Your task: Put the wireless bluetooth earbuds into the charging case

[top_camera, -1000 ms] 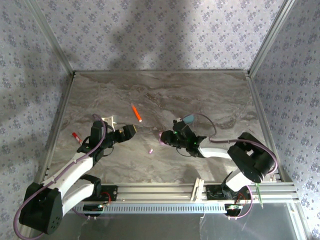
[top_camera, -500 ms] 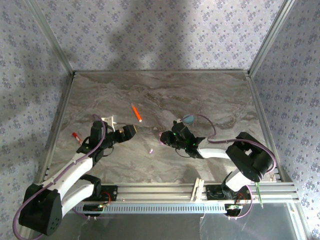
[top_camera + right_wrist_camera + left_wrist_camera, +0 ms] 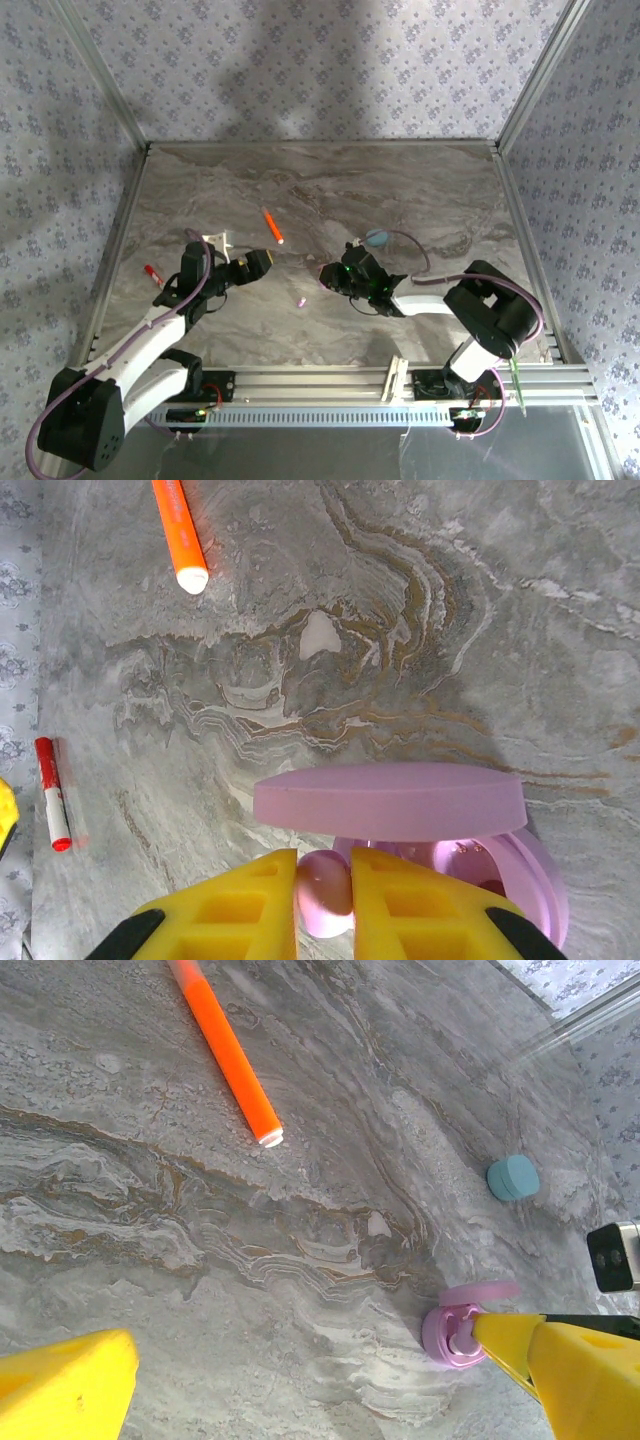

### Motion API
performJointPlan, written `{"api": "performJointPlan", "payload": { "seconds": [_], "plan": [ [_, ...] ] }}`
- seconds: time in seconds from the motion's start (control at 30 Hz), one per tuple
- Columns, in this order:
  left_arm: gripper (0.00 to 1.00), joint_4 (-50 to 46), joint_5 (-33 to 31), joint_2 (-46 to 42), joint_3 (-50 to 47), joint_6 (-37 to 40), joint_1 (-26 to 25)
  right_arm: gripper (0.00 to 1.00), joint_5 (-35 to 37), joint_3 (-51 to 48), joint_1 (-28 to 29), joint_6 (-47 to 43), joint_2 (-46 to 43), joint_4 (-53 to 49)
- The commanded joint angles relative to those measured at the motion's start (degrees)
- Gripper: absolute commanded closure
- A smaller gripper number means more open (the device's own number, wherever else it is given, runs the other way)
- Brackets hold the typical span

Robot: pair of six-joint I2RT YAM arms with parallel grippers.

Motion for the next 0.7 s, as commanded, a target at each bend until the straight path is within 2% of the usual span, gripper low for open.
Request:
{"api": "performJointPlan", "payload": {
  "seconds": [0.0,0.37,0.57,0.67],
  "plan": [
    [0.00,0.4,0.5,-1.0,1.5,0.5,-0.3,0.81,1.5,0.5,0.1,0.7,0.9,0.0],
    [0.00,0.4,0.4,-1.0,1.5,0.5,-0.3,0.81,2.0,0.3,0.1,1.1,1.0,-0.1],
    [0.00,0.5,0.4,-0.9,1.5,0.5,-0.3,0.68,2.8,-0.1,0.5,1.2,-0.6,-2.1],
    [0.00,0.5,0.3,-0.9,1.5,0.5,-0.3,0.68,3.4,0.0,0.7,1.1,-1.7,-3.6]
  ]
}}
